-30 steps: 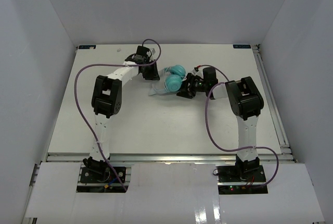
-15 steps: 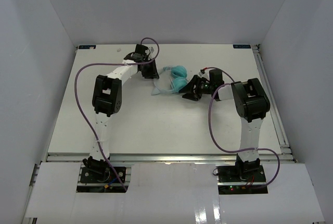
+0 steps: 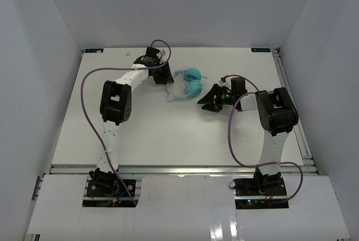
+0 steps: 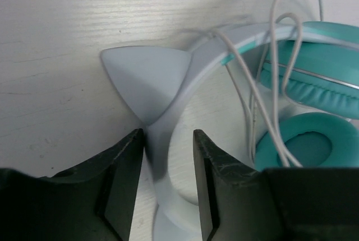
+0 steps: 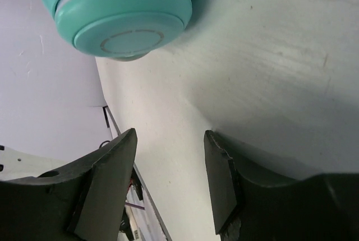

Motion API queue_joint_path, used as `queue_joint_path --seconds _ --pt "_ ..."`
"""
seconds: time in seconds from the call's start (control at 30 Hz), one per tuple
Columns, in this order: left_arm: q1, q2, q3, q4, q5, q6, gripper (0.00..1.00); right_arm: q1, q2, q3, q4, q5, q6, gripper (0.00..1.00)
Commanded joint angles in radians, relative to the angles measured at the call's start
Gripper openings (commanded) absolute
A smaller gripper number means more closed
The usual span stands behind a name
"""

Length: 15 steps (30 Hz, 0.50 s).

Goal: Wrap the headphones

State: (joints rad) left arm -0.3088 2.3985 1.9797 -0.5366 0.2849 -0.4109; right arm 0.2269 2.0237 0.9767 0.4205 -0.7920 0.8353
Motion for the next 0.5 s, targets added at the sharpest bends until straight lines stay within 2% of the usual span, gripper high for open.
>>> queue_joint_path --seconds 0.0,0.1,0.3,0.47 --pt "0.007 -0.031 0.006 -0.021 -0.007 0.001 0.55 -0.02 -0.086 -0.032 -0.055 -0.015 -0.08 0.58" --pt "0.006 -0.068 -0.019 -0.018 -0.013 0.016 0.64 -0.034 -0.133 -0.055 -0.089 -0.017 -0.123 0.58" --pt "0.007 -0.176 -0.092 0.009 -0.013 0.037 0.67 -0.052 -0.22 -0.068 -0.223 -0.015 -0.28 0.58" --pt "0.005 -0.288 -0.146 0.011 -0.01 0.069 0.69 -0.054 -0.297 -0.041 -0.387 0.028 -0.49 0.59"
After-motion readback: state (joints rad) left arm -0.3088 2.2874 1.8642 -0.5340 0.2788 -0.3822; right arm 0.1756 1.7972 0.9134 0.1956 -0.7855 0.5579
